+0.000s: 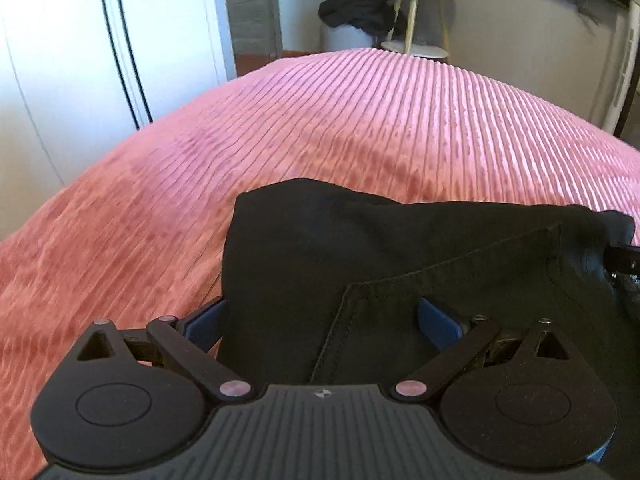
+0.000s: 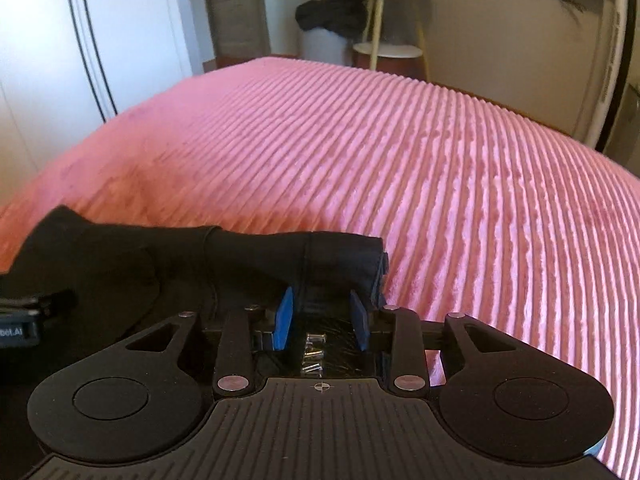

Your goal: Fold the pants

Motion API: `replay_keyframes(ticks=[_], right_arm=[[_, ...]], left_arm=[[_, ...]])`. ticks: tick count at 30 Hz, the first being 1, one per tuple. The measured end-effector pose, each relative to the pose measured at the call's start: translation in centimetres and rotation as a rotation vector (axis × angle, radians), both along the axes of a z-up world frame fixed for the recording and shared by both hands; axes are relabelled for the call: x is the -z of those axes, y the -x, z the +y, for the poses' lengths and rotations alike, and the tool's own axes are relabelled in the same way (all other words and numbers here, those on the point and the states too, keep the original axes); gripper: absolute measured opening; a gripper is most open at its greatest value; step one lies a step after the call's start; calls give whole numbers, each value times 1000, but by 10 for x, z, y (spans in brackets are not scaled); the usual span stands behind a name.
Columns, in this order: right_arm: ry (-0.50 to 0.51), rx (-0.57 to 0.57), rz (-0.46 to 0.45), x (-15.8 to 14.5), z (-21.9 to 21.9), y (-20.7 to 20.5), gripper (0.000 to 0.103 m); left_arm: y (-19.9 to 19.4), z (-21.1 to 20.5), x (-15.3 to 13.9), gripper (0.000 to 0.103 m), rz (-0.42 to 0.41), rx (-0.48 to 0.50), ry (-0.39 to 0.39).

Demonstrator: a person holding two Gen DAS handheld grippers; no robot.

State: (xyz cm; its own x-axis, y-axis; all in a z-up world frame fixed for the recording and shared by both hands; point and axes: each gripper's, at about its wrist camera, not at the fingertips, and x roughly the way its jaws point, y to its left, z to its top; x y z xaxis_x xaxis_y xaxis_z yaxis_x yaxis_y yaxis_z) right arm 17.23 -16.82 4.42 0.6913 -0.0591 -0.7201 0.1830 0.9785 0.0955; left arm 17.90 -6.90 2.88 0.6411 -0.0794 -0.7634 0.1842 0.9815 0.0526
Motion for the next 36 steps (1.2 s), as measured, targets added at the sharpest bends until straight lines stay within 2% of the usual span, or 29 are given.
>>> replay_keyframes(ticks=[2, 4, 6, 7, 8, 10, 11, 13, 15, 17, 19, 22, 23, 27, 28, 33, 36], right_arm=[[-52, 23, -26, -11, -3, 18, 39], [-101, 70, -7, -21, -7, 44, 51], [-186, 89, 8, -25, -9, 78, 50], [-181, 89, 31, -23, -6, 95, 48], [-148, 99, 58, -20, -1, 106, 50], [-92, 129, 45, -15, 5, 122, 60], [-76, 147, 61, -14, 5, 121, 69], [-78, 160, 90, -7, 2, 112, 70], [-57, 188, 150, 6, -2, 96, 77], [-99, 218, 148, 10, -10, 94, 81], [-104, 225, 125, 1, -6, 104, 78], [-51, 185, 76, -18, 12, 128, 74], [-64, 153, 78, -21, 17, 134, 74], [-45, 64, 137, -12, 37, 136, 60], [-40, 65, 173, -6, 39, 132, 53], [-35, 109, 222, 3, 36, 118, 57], [7, 119, 253, 10, 44, 112, 65]], left_arm=[[7, 7, -8, 99, 31, -11, 11], [24, 20, -15, 99, 42, -17, 41], [50, 29, -18, 99, 38, -5, 71], [63, 31, -17, 99, 43, -6, 71], [76, 33, -15, 99, 48, -8, 69], [96, 34, -11, 99, 40, -16, 69], [101, 34, -9, 99, 39, -19, 67], [107, 31, -5, 99, 33, -19, 47], [111, 25, -2, 99, -1, 5, -2], [115, 24, -4, 99, -21, 14, -19], [120, 30, -11, 99, -5, -24, -9], [134, 37, -16, 99, -9, -39, -3], [136, 36, -17, 99, -16, -44, -7], [141, 29, -19, 99, -29, -54, -33], [142, 28, -18, 99, -29, -52, -30], [142, 31, -14, 99, -18, -63, -5], [141, 31, -8, 99, -19, -60, -2]])
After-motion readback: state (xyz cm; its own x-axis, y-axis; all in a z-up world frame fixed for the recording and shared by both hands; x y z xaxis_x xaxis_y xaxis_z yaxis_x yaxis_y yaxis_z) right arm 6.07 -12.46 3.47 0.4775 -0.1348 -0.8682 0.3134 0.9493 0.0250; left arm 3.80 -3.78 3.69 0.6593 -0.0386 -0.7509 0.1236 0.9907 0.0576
